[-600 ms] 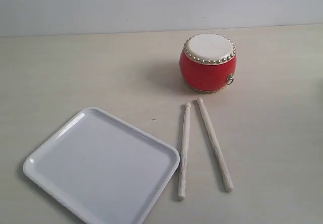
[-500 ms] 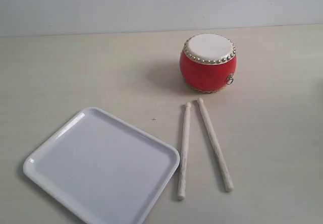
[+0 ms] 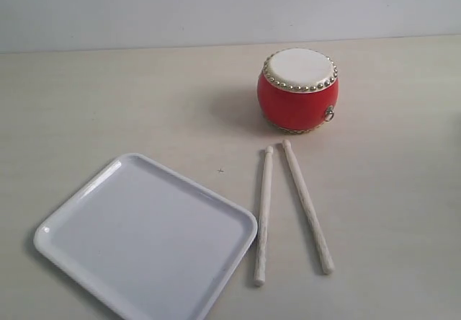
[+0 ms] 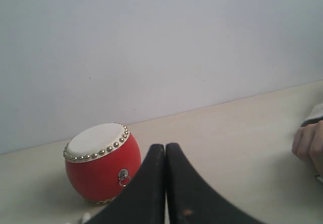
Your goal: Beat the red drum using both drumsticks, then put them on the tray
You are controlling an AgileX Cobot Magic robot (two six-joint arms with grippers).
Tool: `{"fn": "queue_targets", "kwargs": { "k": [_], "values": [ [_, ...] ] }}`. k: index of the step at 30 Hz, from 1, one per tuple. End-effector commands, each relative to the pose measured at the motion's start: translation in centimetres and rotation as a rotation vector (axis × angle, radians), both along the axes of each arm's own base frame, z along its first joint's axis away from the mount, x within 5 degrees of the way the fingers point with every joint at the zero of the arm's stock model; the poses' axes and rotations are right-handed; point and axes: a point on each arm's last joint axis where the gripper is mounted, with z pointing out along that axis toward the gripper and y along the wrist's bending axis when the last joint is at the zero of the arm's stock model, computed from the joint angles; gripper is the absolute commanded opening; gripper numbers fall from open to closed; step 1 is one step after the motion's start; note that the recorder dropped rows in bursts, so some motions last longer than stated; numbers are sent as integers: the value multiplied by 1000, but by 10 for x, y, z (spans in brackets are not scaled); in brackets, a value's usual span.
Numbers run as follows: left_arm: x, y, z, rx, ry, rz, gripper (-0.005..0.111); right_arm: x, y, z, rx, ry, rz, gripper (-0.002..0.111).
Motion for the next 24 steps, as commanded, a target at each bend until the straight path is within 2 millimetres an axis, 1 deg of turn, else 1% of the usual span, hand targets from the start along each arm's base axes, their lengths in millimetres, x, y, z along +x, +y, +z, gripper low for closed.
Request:
{"fn": "queue_targets", "kwargs": {
  "k": [1, 21, 22, 24],
  "values": [
    [0, 0, -1, 2, -2, -4, 0, 0, 0, 0, -2, -10, -3, 0],
    [0, 0, -1, 2, -2, -4, 0, 0, 0, 5, 23, -72, 0, 0],
    [0, 0, -1, 2, -2, -4, 0, 0, 0, 5, 53, -71, 1, 0],
    [0, 0, -1, 2, -2, -4, 0, 0, 1, 5, 218, -60, 6, 0]
  ]
}}
